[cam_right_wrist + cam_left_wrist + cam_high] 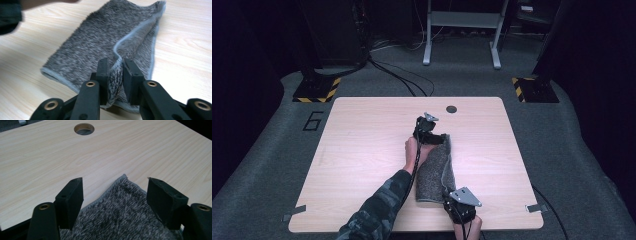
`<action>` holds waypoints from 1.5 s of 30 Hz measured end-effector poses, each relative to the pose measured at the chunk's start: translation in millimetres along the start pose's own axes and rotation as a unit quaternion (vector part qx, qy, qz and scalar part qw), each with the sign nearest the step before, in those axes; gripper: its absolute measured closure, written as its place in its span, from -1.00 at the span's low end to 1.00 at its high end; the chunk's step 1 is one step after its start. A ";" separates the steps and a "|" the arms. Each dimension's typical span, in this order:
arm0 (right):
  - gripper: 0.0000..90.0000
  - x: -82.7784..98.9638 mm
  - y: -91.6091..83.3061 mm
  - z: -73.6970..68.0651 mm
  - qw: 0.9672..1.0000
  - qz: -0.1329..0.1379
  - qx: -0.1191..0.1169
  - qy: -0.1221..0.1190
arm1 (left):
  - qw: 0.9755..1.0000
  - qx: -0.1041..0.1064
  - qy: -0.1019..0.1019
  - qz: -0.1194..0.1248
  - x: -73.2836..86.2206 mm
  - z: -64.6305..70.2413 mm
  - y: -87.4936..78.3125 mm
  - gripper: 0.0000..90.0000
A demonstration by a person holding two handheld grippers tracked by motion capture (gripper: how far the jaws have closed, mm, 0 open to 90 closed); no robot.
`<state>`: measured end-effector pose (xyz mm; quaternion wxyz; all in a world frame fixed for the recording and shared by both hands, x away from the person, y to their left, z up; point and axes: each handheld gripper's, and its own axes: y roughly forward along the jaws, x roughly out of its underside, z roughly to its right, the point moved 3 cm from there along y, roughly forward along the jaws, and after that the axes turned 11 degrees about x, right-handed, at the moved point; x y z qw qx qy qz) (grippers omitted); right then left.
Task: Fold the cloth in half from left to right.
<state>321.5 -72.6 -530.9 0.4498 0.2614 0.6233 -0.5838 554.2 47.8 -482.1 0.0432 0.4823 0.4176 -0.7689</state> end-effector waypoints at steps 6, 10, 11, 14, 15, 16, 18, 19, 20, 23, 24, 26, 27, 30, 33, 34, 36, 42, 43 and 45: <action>0.55 7.3 -1.5 14.3 1.000 -0.016 0.012 0.008 | 1.000 -0.001 0.001 0.005 12.6 -1.0 -18.3 -0.43; 0.52 11.7 -2.7 23.2 0.999 -0.027 0.016 0.006 | 1.000 -0.001 0.007 -0.009 28.3 0.0 -29.9 -0.47; 0.50 12.5 -3.1 24.0 0.999 -0.030 0.018 0.011 | 1.000 -0.001 0.007 -0.012 34.2 0.6 -33.4 -0.49; 0.42 15.6 -3.7 29.6 0.999 -0.041 0.021 0.012 | 1.000 -0.001 0.008 -0.019 49.7 3.0 -41.9 -0.51; 0.40 16.1 -3.6 31.2 0.999 -0.044 0.020 0.011 | 1.000 -0.002 0.012 -0.026 55.9 3.7 -45.4 -0.52; 0.38 16.8 -4.1 32.3 0.999 -0.046 0.022 0.015 | 1.000 0.001 0.011 -0.028 62.3 5.0 -48.4 -0.52; 0.24 17.6 -4.7 35.7 0.998 -0.052 0.022 0.015 | 0.999 0.002 0.013 -0.033 76.0 8.8 -54.9 -0.53; 0.17 17.0 -4.3 38.2 0.998 -0.050 0.023 0.015 | 0.999 0.001 0.013 -0.031 82.6 10.9 -57.9 -0.53; 0.07 16.4 -4.3 40.3 0.998 -0.051 0.022 0.019 | 0.999 0.004 0.014 -0.036 88.9 12.9 -60.7 -0.54; -0.15 11.7 -0.1 45.9 0.998 -0.060 0.020 0.029 | 0.998 0.011 0.021 -0.055 106.2 19.4 -66.3 -0.56; -0.24 9.5 1.4 46.6 0.997 -0.064 0.017 0.031 | 0.998 0.011 0.021 -0.060 111.2 21.4 -66.4 -0.56; -0.33 3.5 6.0 49.2 0.998 -0.065 0.006 0.020 | 0.997 0.011 0.023 -0.070 119.4 23.2 -67.1 -0.57; -0.35 1.4 7.6 49.3 0.998 -0.068 0.004 0.019 | 0.997 0.012 0.022 -0.077 124.3 24.2 -67.5 -0.57; -0.44 -3.7 12.8 51.5 0.998 -0.069 -0.003 0.013 | 0.996 0.009 0.027 -0.082 129.0 24.7 -67.9 -0.58; -0.55 -10.1 23.9 55.3 0.996 -0.083 -0.016 0.003 | 0.996 0.008 0.026 -0.087 134.9 24.0 -70.2 -0.59; -0.54 -11.4 27.1 56.2 0.996 -0.088 -0.018 -0.001 | 0.996 0.005 0.028 -0.087 136.3 22.8 -72.1 -0.60; -0.57 -12.8 32.8 57.1 0.995 -0.096 -0.028 -0.003 | 0.996 0.002 0.030 -0.087 137.7 22.2 -73.7 -0.60; -0.56 -8.7 45.7 49.5 0.992 -0.117 -0.028 -0.030 | 0.996 0.001 0.033 -0.087 143.7 19.8 -81.0 -0.62; -0.56 -7.5 46.2 47.5 0.992 -0.120 -0.028 -0.035 | 0.996 0.000 0.031 -0.085 144.9 19.6 -82.1 -0.62; -0.56 -5.9 47.3 42.0 0.992 -0.118 -0.031 -0.041 | 0.996 -0.004 0.034 -0.084 147.5 18.9 -85.8 -0.62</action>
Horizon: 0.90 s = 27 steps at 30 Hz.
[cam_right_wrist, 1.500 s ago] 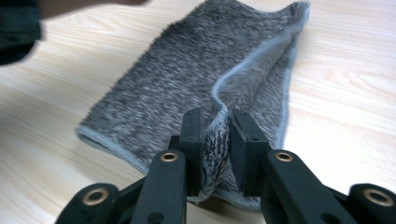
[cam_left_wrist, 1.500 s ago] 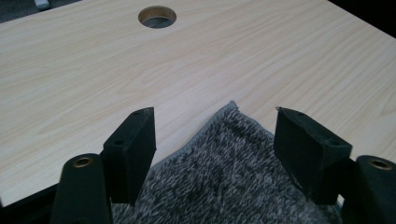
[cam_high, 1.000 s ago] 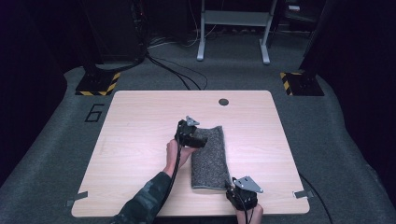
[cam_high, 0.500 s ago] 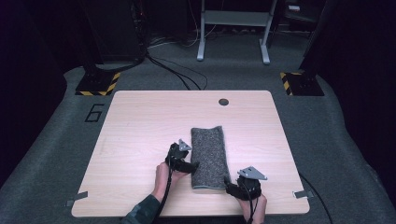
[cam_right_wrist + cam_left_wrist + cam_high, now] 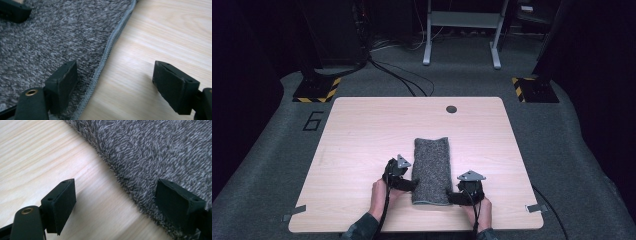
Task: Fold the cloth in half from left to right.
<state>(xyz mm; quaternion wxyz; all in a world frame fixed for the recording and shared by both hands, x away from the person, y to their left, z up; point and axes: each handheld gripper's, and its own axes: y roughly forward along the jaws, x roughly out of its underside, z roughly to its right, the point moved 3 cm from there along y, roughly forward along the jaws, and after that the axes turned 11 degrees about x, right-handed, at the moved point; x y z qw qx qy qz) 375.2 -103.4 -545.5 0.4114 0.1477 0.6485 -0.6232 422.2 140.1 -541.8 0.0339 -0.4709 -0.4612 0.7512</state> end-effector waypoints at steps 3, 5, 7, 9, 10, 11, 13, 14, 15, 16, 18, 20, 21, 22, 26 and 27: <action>-0.58 -1.0 0.3 -4.5 1.000 0.000 -0.002 -0.004 | 1.000 -0.002 -0.002 -0.001 5.5 -1.6 -5.1 -0.63; -0.60 -1.1 0.5 -7.8 1.000 0.001 -0.008 -0.007 | 1.000 -0.002 -0.004 -0.003 9.5 -2.0 -9.0 -0.64; -0.60 -1.6 0.6 -10.4 1.000 0.003 -0.009 -0.014 | 1.000 -0.004 -0.007 0.001 14.1 -2.3 -12.8 -0.64; -0.60 -1.9 0.0 -14.5 1.000 0.001 -0.013 -0.018 | 1.000 -0.008 -0.009 0.009 18.2 -2.3 -15.1 -0.64; -0.62 -1.8 -0.4 -16.6 1.000 0.001 -0.014 -0.020 | 1.000 -0.007 -0.010 0.008 19.8 -2.3 -16.8 -0.64; -0.62 -1.4 -0.9 -18.5 1.000 0.000 -0.016 -0.022 | 1.000 -0.005 -0.010 0.007 21.1 -2.3 -18.2 -0.64; -0.63 -0.9 -2.9 -23.1 1.000 -0.003 -0.019 -0.019 | 1.000 -0.008 -0.011 0.010 23.5 -2.1 -19.9 -0.64; -0.63 -0.3 -4.0 -24.6 1.000 -0.006 -0.021 -0.022 | 1.000 -0.009 -0.009 0.012 24.6 -2.1 -20.5 -0.64; -0.63 0.3 -4.7 -26.0 0.999 -0.005 -0.021 -0.023 | 1.000 -0.006 -0.011 0.008 25.6 -1.5 -22.0 -0.64; -0.63 1.1 -6.0 -27.4 0.999 -0.007 -0.022 -0.023 | 1.000 -0.008 -0.012 0.010 26.8 -0.9 -22.6 -0.64; -0.63 2.3 -7.8 -28.8 0.999 -0.007 -0.024 -0.026 | 1.000 -0.006 -0.012 0.010 28.9 0.9 -24.2 -0.64; -0.64 3.3 -8.8 -29.7 0.999 -0.005 -0.025 -0.026 | 1.000 -0.006 -0.012 0.014 30.3 1.1 -24.9 -0.64; -0.66 3.5 -9.4 -29.7 0.999 -0.009 -0.029 -0.026 | 1.000 -0.004 -0.011 0.015 30.6 0.5 -25.4 -0.64; -0.66 3.3 -9.3 -28.0 0.999 -0.007 -0.042 -0.032 | 1.000 0.000 -0.013 0.016 30.7 0.1 -25.7 -0.64; -0.68 -1.8 -9.8 -21.4 0.998 -0.005 -0.052 -0.027 | 1.000 0.003 -0.018 0.016 29.4 -3.3 -28.4 -0.67; -0.68 -4.8 -9.6 -19.9 0.998 -0.002 -0.052 -0.024 | 1.000 0.003 -0.023 0.021 28.3 -4.1 -28.3 -0.68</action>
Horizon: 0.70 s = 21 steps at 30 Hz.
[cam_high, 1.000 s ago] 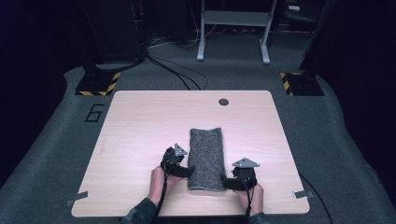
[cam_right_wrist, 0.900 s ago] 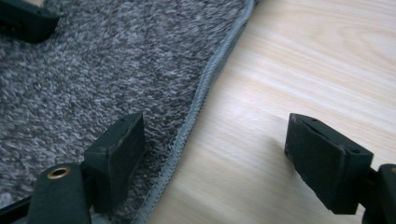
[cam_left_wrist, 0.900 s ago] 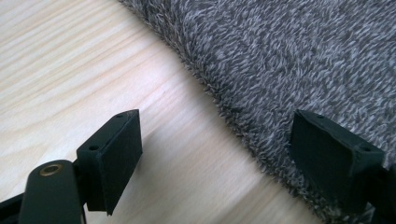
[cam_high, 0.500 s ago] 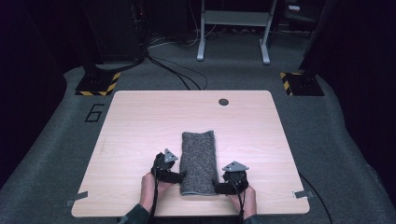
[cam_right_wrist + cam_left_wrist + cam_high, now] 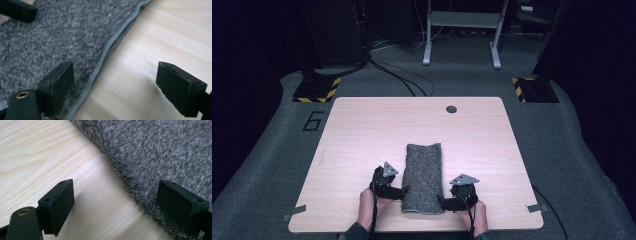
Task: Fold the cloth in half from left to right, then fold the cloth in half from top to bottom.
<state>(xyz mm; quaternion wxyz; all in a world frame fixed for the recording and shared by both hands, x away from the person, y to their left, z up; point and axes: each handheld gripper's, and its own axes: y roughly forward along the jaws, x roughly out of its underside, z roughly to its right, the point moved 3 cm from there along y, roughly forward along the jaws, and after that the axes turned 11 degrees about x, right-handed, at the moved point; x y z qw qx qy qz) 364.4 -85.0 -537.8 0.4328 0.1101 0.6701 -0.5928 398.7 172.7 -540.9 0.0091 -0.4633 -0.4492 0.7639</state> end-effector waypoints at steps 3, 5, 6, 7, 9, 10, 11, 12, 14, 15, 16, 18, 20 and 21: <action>-0.70 -8.3 0.4 5.7 1.000 0.003 0.002 0.002 | 1.000 -0.001 -0.004 0.001 -7.2 -4.2 -2.9 -0.68; -0.70 -15.4 2.6 9.8 1.000 0.008 0.003 0.002 | 1.000 -0.002 -0.003 0.006 -14.5 -7.8 -3.5 -0.68; -0.71 -23.1 5.6 13.6 1.000 0.008 0.003 0.001 | 1.000 -0.003 -0.006 0.011 -18.6 -10.2 -3.0 -0.68; -0.71 -23.1 5.6 13.6 1.000 0.008 0.003 0.001 | 1.000 -0.006 -0.004 0.005 -22.6 -13.4 -3.9 -0.68; -0.70 -31.0 9.6 17.6 1.000 0.009 0.002 0.002 | 1.000 -0.004 -0.008 0.009 -30.6 -20.0 -3.5 -0.68; -0.70 -34.9 11.8 19.6 1.000 0.010 0.002 0.001 | 1.000 -0.001 -0.013 0.007 -34.5 -23.7 -2.8 -0.68; -0.69 -38.8 13.2 20.0 1.000 0.007 0.001 0.007 | 1.000 -0.001 -0.011 0.007 -38.3 -27.6 -1.9 -0.68; -0.69 -43.1 15.3 21.6 1.000 0.008 0.002 0.005 | 1.000 -0.001 -0.017 0.012 -43.1 -31.8 -0.3 -0.67; -0.68 -52.6 19.2 25.3 1.000 0.011 0.005 -0.006 | 1.000 -0.002 -0.020 0.009 -49.6 -38.6 2.0 -0.67; -0.68 -57.4 21.3 26.9 1.000 0.014 0.007 -0.005 | 1.000 -0.001 -0.023 0.010 -53.5 -42.3 3.5 -0.67; -0.68 -62.0 23.2 28.6 1.000 0.012 0.007 -0.002 | 1.000 -0.002 -0.027 0.012 -57.5 -45.6 5.2 -0.66; -0.67 -70.8 28.9 33.5 1.000 0.014 0.006 -0.004 | 1.000 -0.003 -0.028 0.013 -65.1 -51.9 7.9 -0.66; -0.66 -78.2 33.8 36.1 1.000 0.010 0.009 0.002 | 0.999 -0.005 -0.036 0.017 -72.2 -56.8 11.8 -0.66; -0.65 -81.2 36.6 39.2 1.000 0.012 0.009 -0.009 | 0.999 -0.003 -0.037 0.013 -75.0 -59.6 13.1 -0.65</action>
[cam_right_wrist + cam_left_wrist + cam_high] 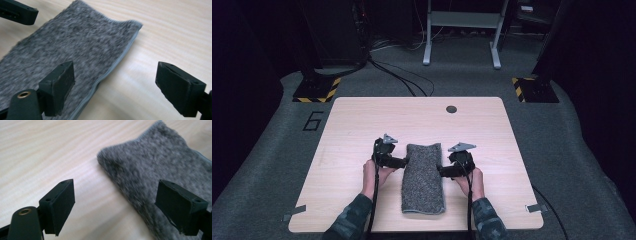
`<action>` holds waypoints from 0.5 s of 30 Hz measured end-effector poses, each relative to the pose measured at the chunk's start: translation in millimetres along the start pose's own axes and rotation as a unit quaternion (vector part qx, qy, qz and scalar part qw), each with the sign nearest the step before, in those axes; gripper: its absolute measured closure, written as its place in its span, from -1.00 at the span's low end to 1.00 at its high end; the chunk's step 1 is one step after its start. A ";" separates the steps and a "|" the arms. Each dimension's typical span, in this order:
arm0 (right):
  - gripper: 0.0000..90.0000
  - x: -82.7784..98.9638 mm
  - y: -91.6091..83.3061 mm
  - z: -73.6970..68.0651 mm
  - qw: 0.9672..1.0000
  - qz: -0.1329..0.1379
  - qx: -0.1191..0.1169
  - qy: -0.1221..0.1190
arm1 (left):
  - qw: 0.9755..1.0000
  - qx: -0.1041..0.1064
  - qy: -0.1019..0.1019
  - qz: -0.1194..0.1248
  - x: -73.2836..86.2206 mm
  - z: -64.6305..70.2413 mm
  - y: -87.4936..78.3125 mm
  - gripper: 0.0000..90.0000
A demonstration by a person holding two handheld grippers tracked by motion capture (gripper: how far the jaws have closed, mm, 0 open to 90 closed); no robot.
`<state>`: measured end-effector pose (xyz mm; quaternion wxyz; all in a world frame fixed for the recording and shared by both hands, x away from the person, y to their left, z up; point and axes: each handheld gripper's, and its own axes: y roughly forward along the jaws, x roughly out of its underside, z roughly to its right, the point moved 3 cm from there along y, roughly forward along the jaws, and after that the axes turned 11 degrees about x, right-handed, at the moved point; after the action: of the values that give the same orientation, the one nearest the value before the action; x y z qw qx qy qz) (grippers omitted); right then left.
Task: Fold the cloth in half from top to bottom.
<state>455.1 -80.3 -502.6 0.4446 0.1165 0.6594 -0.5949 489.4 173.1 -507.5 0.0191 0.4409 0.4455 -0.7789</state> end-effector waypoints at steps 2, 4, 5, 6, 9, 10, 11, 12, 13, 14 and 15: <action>-0.65 -6.3 5.4 2.8 1.000 -0.003 0.003 0.007 | 1.000 -0.007 -0.001 -0.002 -4.9 -3.8 3.6 -0.65; -0.64 -11.1 9.5 6.2 1.000 0.002 0.007 0.006 | 1.000 -0.005 -0.006 0.003 -8.7 -7.3 7.3 -0.66; -0.64 -12.8 10.8 6.4 1.000 0.000 0.007 0.012 | 1.000 -0.005 -0.015 0.009 -10.3 -8.1 9.7 -0.67; -0.63 -15.1 12.8 7.6 1.000 0.001 0.011 0.013 | 1.000 -0.010 -0.019 0.016 -11.7 -9.4 11.7 -0.67; -0.64 -20.0 19.3 8.8 1.000 -0.003 0.016 0.020 | 0.999 -0.017 -0.025 0.014 -14.4 -12.4 16.8 -0.67; -0.64 -21.8 22.1 8.9 1.000 -0.002 0.020 0.022 | 0.999 -0.020 -0.034 0.025 -15.3 -13.0 20.5 -0.66; -0.65 -23.8 25.5 9.4 0.999 -0.001 0.023 0.023 | 0.999 -0.025 -0.038 0.026 -15.9 -14.3 22.3 -0.66; -0.64 -25.6 28.5 9.9 0.999 -0.002 0.024 0.023 | 0.999 -0.028 -0.036 0.023 -16.3 -16.1 23.5 -0.65; -0.64 -27.2 31.2 9.3 0.999 -0.001 0.031 0.025 | 0.998 -0.030 -0.042 0.027 -16.8 -17.4 25.8 -0.65; -0.64 -28.5 34.7 8.9 0.999 -0.005 0.031 0.027 | 0.998 -0.033 -0.050 0.029 -17.3 -18.5 28.3 -0.64; -0.62 -30.0 38.7 9.3 0.999 -0.008 0.030 0.028 | 0.998 -0.035 -0.050 0.030 -17.5 -20.1 30.7 -0.62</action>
<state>502.9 -67.1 -506.2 0.4173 0.1407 0.6546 -0.6144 526.5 162.5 -520.3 0.0800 0.4137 0.4575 -0.7831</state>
